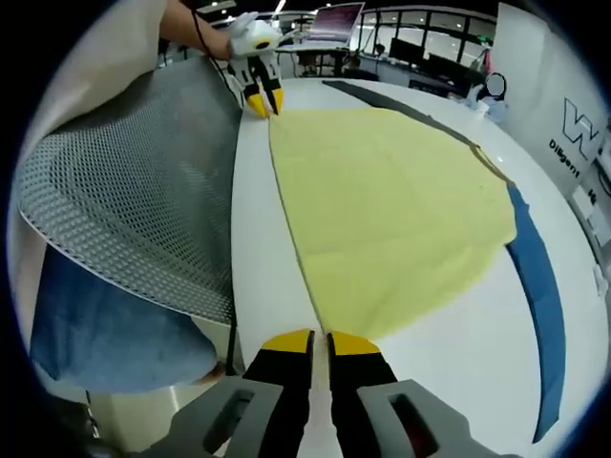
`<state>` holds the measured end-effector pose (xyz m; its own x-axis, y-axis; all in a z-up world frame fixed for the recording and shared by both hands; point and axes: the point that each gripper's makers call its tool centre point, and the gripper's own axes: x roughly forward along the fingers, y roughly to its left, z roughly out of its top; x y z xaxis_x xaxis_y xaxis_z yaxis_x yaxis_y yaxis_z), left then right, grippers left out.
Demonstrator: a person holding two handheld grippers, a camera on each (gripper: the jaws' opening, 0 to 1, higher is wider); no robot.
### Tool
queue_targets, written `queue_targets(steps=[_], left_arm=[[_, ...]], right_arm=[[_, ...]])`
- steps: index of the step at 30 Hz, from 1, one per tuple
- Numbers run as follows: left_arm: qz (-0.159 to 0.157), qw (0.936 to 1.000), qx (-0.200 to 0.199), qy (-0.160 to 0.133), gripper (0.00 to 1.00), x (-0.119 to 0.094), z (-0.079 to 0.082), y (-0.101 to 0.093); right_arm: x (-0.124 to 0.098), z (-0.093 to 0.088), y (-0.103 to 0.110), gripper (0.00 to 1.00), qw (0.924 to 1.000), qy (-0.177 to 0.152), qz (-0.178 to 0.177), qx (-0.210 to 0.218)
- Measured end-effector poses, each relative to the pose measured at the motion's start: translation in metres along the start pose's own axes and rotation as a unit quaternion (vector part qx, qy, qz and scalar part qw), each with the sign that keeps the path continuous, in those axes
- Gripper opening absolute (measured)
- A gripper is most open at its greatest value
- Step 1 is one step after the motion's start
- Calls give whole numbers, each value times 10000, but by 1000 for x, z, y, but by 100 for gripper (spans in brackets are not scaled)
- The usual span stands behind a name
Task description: Fold the garment on the visible template until the final outline fits inside the template.
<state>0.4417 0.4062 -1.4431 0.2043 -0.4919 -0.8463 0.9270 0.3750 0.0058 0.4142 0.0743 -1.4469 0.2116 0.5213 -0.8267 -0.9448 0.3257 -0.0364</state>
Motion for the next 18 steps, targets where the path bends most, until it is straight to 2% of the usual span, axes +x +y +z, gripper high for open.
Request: queue_targets(steps=[9,18], left_arm=[[-135,9997,-185,25,15,-2,-4,-5],[-231,9982,-547,-19,17,-6,-6,-5]], right_arm=[[-2,-1,3,1,9999,-9,84,102],[-9,-5,2,3,9996,-26,78,269]])
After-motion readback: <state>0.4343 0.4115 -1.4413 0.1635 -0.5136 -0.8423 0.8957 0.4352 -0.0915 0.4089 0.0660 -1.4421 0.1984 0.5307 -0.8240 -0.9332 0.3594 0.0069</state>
